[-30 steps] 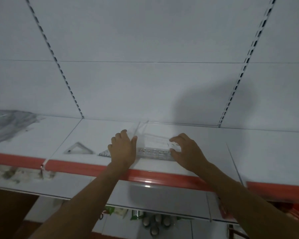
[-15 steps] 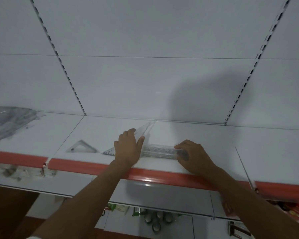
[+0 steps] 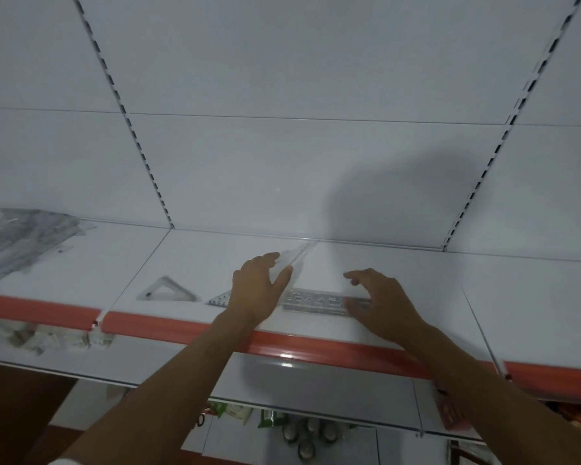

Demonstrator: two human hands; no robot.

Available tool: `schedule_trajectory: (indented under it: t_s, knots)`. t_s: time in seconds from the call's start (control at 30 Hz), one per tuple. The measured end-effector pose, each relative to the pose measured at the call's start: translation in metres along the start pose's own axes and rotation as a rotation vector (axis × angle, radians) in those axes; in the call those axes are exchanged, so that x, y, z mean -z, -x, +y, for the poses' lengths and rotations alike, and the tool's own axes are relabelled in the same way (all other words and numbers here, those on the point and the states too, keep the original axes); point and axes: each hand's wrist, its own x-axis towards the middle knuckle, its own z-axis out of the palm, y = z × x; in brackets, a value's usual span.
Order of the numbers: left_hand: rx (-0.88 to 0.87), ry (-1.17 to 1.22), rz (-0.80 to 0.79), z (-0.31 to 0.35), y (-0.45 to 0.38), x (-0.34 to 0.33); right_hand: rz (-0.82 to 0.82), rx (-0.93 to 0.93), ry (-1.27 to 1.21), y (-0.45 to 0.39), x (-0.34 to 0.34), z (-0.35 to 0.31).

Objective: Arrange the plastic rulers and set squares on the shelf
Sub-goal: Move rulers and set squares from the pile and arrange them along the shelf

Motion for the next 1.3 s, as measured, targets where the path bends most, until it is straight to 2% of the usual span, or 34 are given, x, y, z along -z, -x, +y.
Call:
schedule_trajectory:
  t_s: [0.17, 0.27, 0.37, 0.47, 0.6, 0.7, 0.83, 1.07, 1.3]
  knots:
    - [-0.019, 0.209, -0.042, 0.007, 0.0, 0.029, 0.195, 0.161, 0.033, -0.036, 0.004, -0.038]
    - [0.039, 0.336, -0.09, 0.007, 0.008, 0.047, 0.241, 0.264, 0.047, -0.057, -0.003, -0.063]
    - [0.134, 0.454, -0.072, -0.006, 0.016, 0.063, 0.166, 0.347, -0.015, -0.067, -0.016, -0.089]
    - [0.265, 0.567, -0.019, -0.025, 0.031, 0.081, 0.042, 0.351, -0.078, -0.071, -0.036, -0.113]
    - [0.362, 0.483, 0.1, -0.051, 0.056, 0.103, 0.036, 0.419, -0.09, -0.076, -0.07, -0.144]
    - [0.382, 0.334, 0.207, -0.08, 0.072, 0.117, 0.025, 0.389, -0.103, -0.078, -0.093, -0.162]
    - [0.36, 0.214, 0.232, -0.116, 0.081, 0.124, 0.008, 0.342, -0.088, -0.081, -0.115, -0.178]
    - [0.3, 0.148, 0.182, -0.175, 0.045, 0.138, -0.001, 0.246, 0.038, -0.098, -0.145, -0.207]
    - [0.185, -0.019, 0.011, -0.228, 0.014, 0.14, -0.015, 0.105, 0.287, -0.1, -0.189, -0.227]
